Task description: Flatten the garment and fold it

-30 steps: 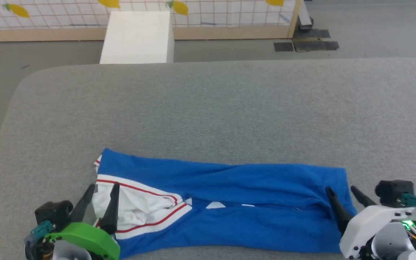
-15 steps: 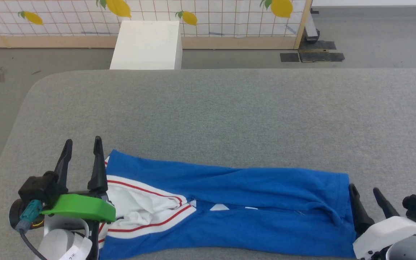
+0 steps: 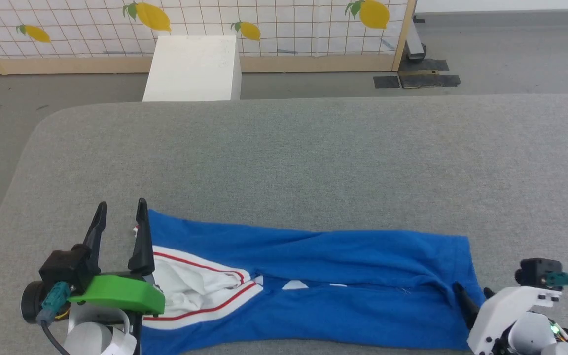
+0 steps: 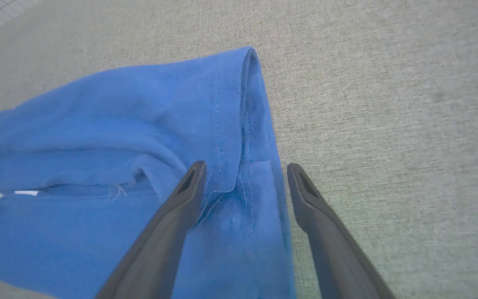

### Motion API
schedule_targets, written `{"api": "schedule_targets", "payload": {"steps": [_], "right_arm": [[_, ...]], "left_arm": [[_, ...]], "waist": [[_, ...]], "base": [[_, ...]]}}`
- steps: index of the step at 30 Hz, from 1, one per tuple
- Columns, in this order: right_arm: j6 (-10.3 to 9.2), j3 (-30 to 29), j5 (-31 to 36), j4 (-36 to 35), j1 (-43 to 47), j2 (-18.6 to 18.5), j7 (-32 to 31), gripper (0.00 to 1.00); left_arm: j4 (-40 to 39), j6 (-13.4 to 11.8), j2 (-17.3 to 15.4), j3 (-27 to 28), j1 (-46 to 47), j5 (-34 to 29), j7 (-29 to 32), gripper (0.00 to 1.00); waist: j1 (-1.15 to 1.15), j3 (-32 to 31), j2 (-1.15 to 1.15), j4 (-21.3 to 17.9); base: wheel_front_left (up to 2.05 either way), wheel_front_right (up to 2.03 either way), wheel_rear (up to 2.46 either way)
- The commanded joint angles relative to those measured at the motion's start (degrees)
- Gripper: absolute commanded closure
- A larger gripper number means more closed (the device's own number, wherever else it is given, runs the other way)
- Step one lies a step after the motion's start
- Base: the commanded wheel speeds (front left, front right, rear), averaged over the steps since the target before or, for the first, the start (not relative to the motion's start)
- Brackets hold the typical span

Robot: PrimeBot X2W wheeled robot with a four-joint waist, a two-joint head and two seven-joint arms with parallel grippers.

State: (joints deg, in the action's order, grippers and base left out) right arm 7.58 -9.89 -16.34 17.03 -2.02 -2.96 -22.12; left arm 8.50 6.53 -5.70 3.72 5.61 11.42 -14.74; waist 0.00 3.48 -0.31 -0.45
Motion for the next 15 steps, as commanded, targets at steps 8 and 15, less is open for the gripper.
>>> {"api": "schedule_targets", "payload": {"steps": [8,15], "right_arm": [[-0.09,1.59,2.1,3.91,-3.25,0.08,-8.28,0.0],[-0.09,3.11,-0.57,4.01,-3.06,0.08,-12.86,1.0]], "left_arm": [[0.41,0.78,0.76,0.55,-0.26,-1.56,-0.26,0.0],[0.43,0.9,1.0,0.74,-0.25,-1.88,-0.26,0.0]], "waist": [[0.0,0.66,0.31,0.41],[0.0,0.83,0.31,0.31]], "base": [[0.0,0.0,0.0],[0.0,0.0,0.0]]}}
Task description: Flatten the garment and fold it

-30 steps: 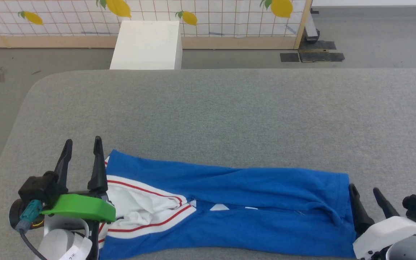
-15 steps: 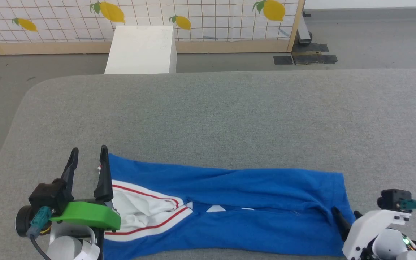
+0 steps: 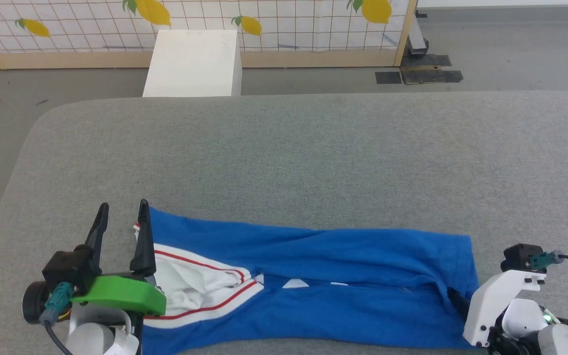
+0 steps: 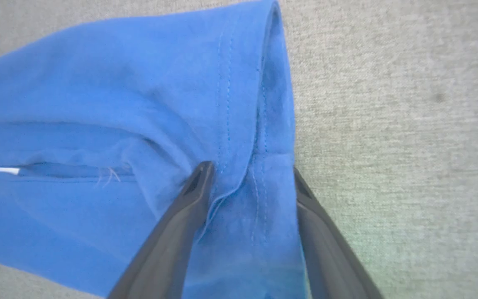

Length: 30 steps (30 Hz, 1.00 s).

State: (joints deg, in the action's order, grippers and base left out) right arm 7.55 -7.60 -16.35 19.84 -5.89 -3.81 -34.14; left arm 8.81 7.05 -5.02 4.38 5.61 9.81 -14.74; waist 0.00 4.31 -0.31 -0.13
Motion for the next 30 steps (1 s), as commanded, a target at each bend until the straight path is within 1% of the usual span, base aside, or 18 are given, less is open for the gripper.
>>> {"api": "schedule_targets", "payload": {"steps": [1,6,7,9,12,16,20,22,24,26,30], "right_arm": [[-0.06,0.7,-0.68,0.79,0.85,0.93,-0.55,1.0],[-0.06,-1.35,-0.64,-0.64,0.72,0.93,1.35,1.0],[-0.06,-2.36,-0.89,-0.75,0.52,0.93,2.11,1.0],[-0.06,-5.14,0.97,-0.87,0.14,0.93,3.41,1.0],[-0.06,-10.07,5.25,-1.19,-0.51,0.93,4.26,1.0],[-0.06,-17.78,13.24,-3.1,-1.32,0.93,4.75,1.0],[-0.06,-23.92,20.58,-5.73,-2.07,0.93,5.71,1.0],[-0.06,-26.42,22.86,-6.63,-2.87,0.93,6.46,1.0],[-0.06,-27.72,24.95,-7.32,-3.47,0.93,7.01,1.0],[-0.06,-27.83,25.97,-7.6,-3.9,0.86,7.12,1.0],[-0.06,-24.21,26.6,-8.96,-3.1,0.45,6.29,1.0]], "left_arm": [[0.14,0.4,0.35,0.12,-0.2,-0.27,-0.26,0.0],[0.12,0.42,0.36,0.05,0.11,-0.22,-0.26,0.0],[0.08,0.42,0.35,0.01,0.18,-0.23,-0.26,0.0],[0.01,0.43,0.19,-0.21,0.31,-0.24,-0.26,0.0],[-0.26,0.43,-0.08,-0.23,0.21,-0.2,-0.26,0.0],[-0.5,0.43,-0.27,0.01,-0.05,-0.12,-0.26,0.0],[-0.75,0.43,-0.2,0.1,-0.09,-0.11,-0.26,0.0],[-0.82,0.43,-0.09,0.04,-0.06,-0.17,-0.26,0.0],[-0.9,0.43,0.03,0.07,-0.06,-0.15,-0.26,0.0],[-0.87,0.43,0.12,0.03,-0.03,-0.15,-0.26,0.0],[-0.66,0.44,0.33,-0.33,-0.01,-0.09,-0.26,0.0]], "waist": [[0.0,0.01,0.31,-0.04],[0.0,0.18,0.31,-0.29],[0.0,0.27,0.31,-0.31],[0.0,0.43,0.31,-0.37],[0.0,0.65,0.31,-0.48],[0.0,0.98,0.31,-0.42],[0.0,1.39,0.31,-0.41],[0.0,1.56,0.31,-0.47],[0.0,1.67,0.31,-0.59],[0.0,1.7,0.31,-0.67],[0.0,1.27,0.31,-0.63]], "base": [[0.0,0.0,0.0],[0.0,0.0,0.0],[0.0,0.0,0.0],[0.0,0.0,0.0],[0.0,0.0,0.0],[0.0,0.0,0.0],[0.0,0.0,0.0],[0.0,0.0,0.0],[0.0,0.0,0.0],[0.0,0.0,0.0],[0.0,0.0,0.0]]}}
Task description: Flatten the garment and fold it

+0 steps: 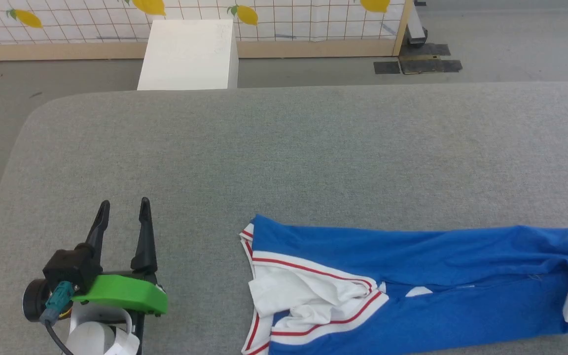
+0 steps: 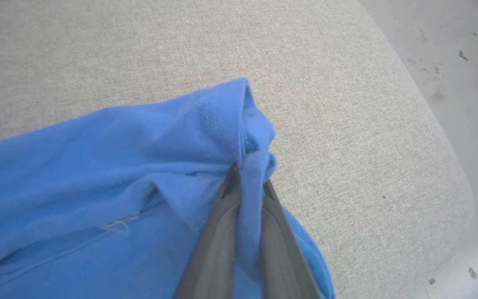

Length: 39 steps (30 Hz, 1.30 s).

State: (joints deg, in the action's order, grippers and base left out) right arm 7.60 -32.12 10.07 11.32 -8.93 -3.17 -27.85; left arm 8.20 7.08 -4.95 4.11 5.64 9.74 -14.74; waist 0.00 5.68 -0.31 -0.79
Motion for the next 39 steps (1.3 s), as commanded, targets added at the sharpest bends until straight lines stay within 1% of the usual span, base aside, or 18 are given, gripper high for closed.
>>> {"api": "schedule_targets", "payload": {"steps": [1,3,5,10,12,14,17,20,23,25,29,33,39], "right_arm": [[-0.11,1.75,-0.08,-1.6,0.48,-0.18,-0.52,1.0],[-0.11,4.71,-1.31,-4.61,1.41,-0.1,-1.73,1.0],[-0.11,9.01,-3.39,-9.33,2.92,0.04,-4.18,1.0],[-0.11,22.06,-7.59,-24.69,7.9,0.17,-13.56,1.0],[-0.11,27.48,-8.38,-30.16,8.86,-0.53,-16.45,1.0],[-0.11,32.9,-9.17,-33.99,8.76,-1.63,-18.46,1.0],[-0.11,41.26,-10.37,-36.23,6.76,-3.1,-19.98,1.0],[-0.11,48.68,-11.24,-33.84,3.67,-3.72,-19.79,1.0],[-0.11,55.08,-11.36,-28.21,-0.06,-2.78,-17.77,1.0],[-0.11,58.02,-11.32,-23.68,-2.02,-1.77,-16.02,1.0],[-0.11,62.01,-12.14,-14.24,-5.24,-0.27,-12.43,1.0],[-0.11,65.13,-13.21,-5.72,-8.06,0.2,-9.83,1.0],[-0.11,69.55,-17.12,3.36,-11.19,0.27,-8.16,1.0]], "left_arm": [[-0.01,0.4,0.28,-0.11,-0.05,0.0,-0.26,0.0],[0.06,0.4,0.22,-0.03,-0.11,0.05,-0.26,0.0],[0.07,0.4,0.11,0.14,-0.36,0.09,-0.26,0.0],[0.17,0.4,0.1,-0.16,-0.9,-0.09,-0.26,0.0],[0.23,0.4,0.12,-0.44,-0.83,-0.09,-0.26,0.0],[0.28,0.4,0.05,-0.67,-0.65,0.04,-0.26,0.0],[0.42,0.4,-0.05,-1.22,-0.27,0.15,-0.26,0.0],[0.39,0.4,-0.12,-1.72,0.06,0.19,-0.26,0.0],[0.35,0.4,-0.2,-2.23,0.46,0.19,-0.26,0.0],[0.32,0.4,-0.16,-2.57,0.9,0.23,-0.26,0.0],[0.1,0.4,-0.12,-3.23,1.97,0.38,-0.26,0.0],[0.0,0.41,-0.22,-3.54,2.85,0.47,-0.26,0.0],[0.09,0.41,-0.22,-3.4,3.54,0.47,-0.26,0.0]], "waist": [[0.0,-0.22,0.31,0.03],[0.0,-0.53,0.31,-0.09],[0.0,-0.91,0.31,-0.35],[0.0,-1.68,0.31,-0.55],[0.0,-1.8,0.31,-0.45],[0.0,-1.76,0.31,-0.33],[0.0,-1.62,0.31,0.0],[0.0,-1.13,0.31,0.46],[0.0,-0.51,0.31,1.23],[0.0,0.02,0.31,2.07],[0.0,1.41,0.31,3.78],[0.0,2.8,0.31,5.1],[0.0,3.83,0.31,5.94]], "base": [[0.0,0.0,0.0],[0.0,0.0,0.0],[0.0,0.0,0.0],[0.0,0.0,0.0],[0.0,0.0,0.0],[0.0,0.0,0.0],[0.0,0.0,0.0],[0.0,0.0,0.0],[0.0,0.0,0.0],[0.0,0.0,0.0],[0.0,0.0,0.0],[0.0,0.0,0.0],[0.0,0.0,0.0]]}}
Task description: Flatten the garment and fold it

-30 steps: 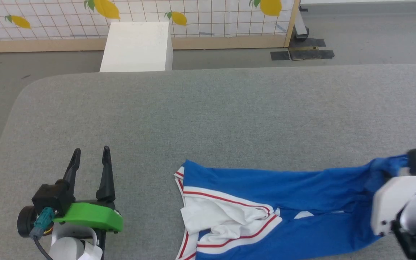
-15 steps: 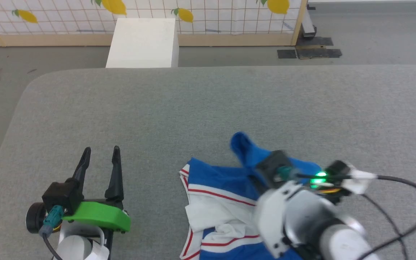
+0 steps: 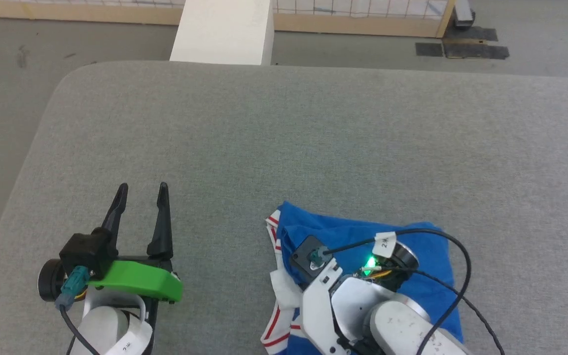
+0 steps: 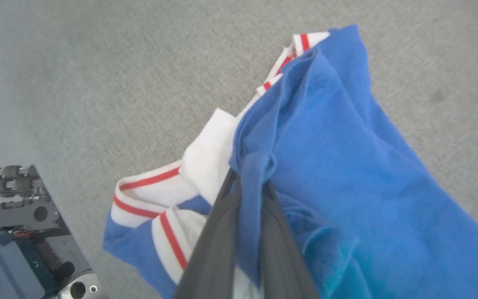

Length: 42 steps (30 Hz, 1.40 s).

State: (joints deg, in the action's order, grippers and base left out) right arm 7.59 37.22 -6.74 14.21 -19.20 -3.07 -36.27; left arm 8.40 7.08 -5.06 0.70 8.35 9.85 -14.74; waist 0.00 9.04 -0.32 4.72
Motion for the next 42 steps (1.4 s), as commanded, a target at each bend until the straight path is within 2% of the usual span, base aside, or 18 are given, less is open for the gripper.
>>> {"api": "schedule_targets", "payload": {"steps": [1,6,7,9,13,17,21,27,34,42], "right_arm": [[-0.1,0.62,-0.58,1.67,-1.26,0.17,0.2,1.0],[-0.1,2.05,-3.94,6.22,-1.98,0.18,-0.24,1.0],[-0.1,2.44,-5.01,6.53,-1.92,0.18,-0.59,0.73],[-0.1,2.83,-7.53,6.24,-1.89,0.18,-0.06,0.0],[-0.1,1.57,-11.03,3.37,-2.11,0.19,4.56,0.0],[-0.1,-2.59,-13.79,-1.79,-1.73,0.19,12.57,0.0],[-0.1,-9.33,-12.81,-7.87,-0.69,0.19,22.28,0.0],[-0.1,-22.27,-9.14,-13.67,4.3,0.19,33.22,0.0],[-0.1,-32.22,-3.77,-14.37,9.98,0.19,40.22,0.0],[-0.1,-34.95,2.13,-11.64,14.3,-1.03,43.88,0.0]], "left_arm": [[-0.11,0.41,-0.08,0.06,0.87,0.34,-0.26,0.0],[0.15,0.41,0.16,0.26,0.88,0.18,-0.26,0.0],[0.21,0.41,0.18,0.3,0.84,0.17,-0.26,0.0],[0.34,0.41,0.23,0.38,0.73,0.15,-0.26,0.0],[0.56,0.41,0.26,0.56,0.21,0.17,-0.26,0.0],[0.79,0.41,0.27,0.88,-0.72,0.25,-0.26,0.0],[0.87,0.41,0.33,1.36,-1.8,0.44,-0.26,0.0],[0.84,0.41,0.62,2.08,-3.19,0.52,-0.26,0.0],[1.11,0.41,1.03,2.17,-4.11,0.51,-0.26,0.0],[1.39,0.41,1.4,1.99,-4.9,0.53,-0.26,0.0]], "waist": [[0.0,0.54,0.32,0.45],[0.0,0.43,0.32,0.04],[0.0,0.27,0.32,-0.16],[0.0,-0.09,0.32,-0.62],[0.0,-1.41,0.32,-1.77],[0.0,-3.3,0.32,-3.05],[0.0,-5.14,0.32,-4.5],[0.0,-7.01,0.32,-6.55],[0.0,-7.9,0.32,-8.22],[0.0,-8.6,0.32,-8.97]], "base": [[0.0,0.0,0.0],[0.0,0.0,0.0],[0.0,0.0,0.0],[0.0,0.0,0.0],[0.0,0.0,0.0],[0.0,0.0,0.0],[0.0,0.0,0.0],[0.0,0.0,0.0],[0.0,0.0,0.0],[0.0,0.0,0.0]]}}
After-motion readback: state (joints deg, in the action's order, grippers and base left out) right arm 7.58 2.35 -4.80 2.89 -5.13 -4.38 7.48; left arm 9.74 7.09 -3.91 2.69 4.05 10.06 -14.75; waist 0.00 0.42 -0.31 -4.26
